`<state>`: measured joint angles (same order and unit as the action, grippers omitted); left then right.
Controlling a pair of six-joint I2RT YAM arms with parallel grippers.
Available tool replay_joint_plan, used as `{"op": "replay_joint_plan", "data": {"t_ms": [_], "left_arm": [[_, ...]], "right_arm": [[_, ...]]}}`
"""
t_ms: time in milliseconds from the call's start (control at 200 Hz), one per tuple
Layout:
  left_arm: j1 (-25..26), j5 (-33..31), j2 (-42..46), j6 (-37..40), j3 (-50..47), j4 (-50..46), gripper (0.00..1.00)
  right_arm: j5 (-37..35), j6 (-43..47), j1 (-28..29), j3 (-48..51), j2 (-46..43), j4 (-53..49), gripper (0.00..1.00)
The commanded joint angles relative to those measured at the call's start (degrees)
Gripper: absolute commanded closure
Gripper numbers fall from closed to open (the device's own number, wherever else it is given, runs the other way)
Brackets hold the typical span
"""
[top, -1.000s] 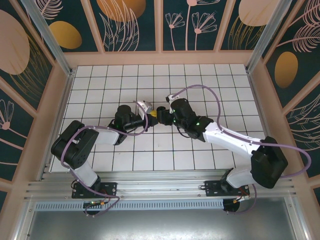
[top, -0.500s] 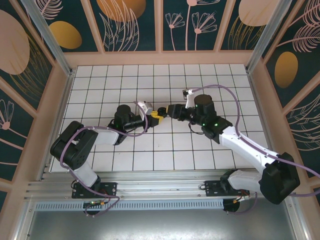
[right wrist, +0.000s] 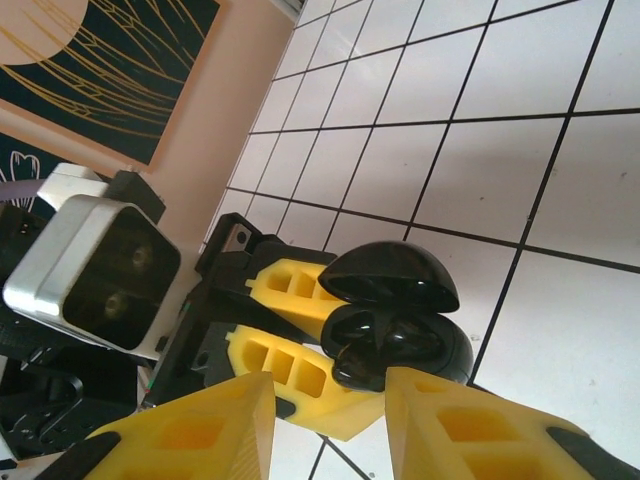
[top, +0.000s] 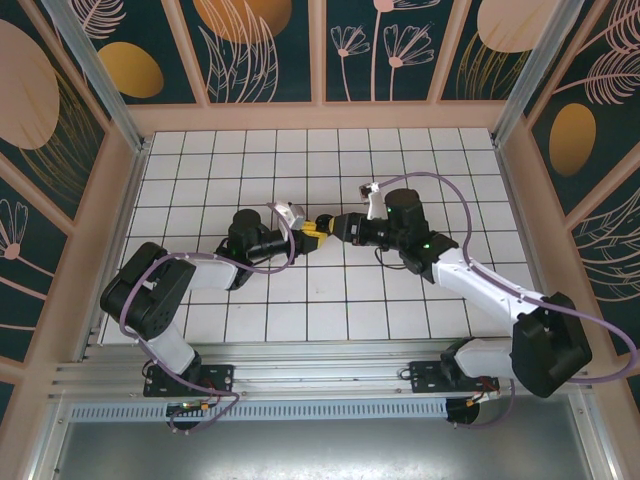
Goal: Insert the wireless bluetooth earbuds into the charging case
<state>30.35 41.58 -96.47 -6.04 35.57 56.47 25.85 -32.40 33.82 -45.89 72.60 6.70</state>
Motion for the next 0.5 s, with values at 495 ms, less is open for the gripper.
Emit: {"op": "replay_joint_plan", "data": {"t_ms": [495], "left_arm": [[-0.03, 1.75, 1.78, 0.48, 1.72, 2.33, 0.93]], "right_arm": [[4.44, -3.52, -1.37, 3.39, 0.34, 6.41, 0.72]]}}
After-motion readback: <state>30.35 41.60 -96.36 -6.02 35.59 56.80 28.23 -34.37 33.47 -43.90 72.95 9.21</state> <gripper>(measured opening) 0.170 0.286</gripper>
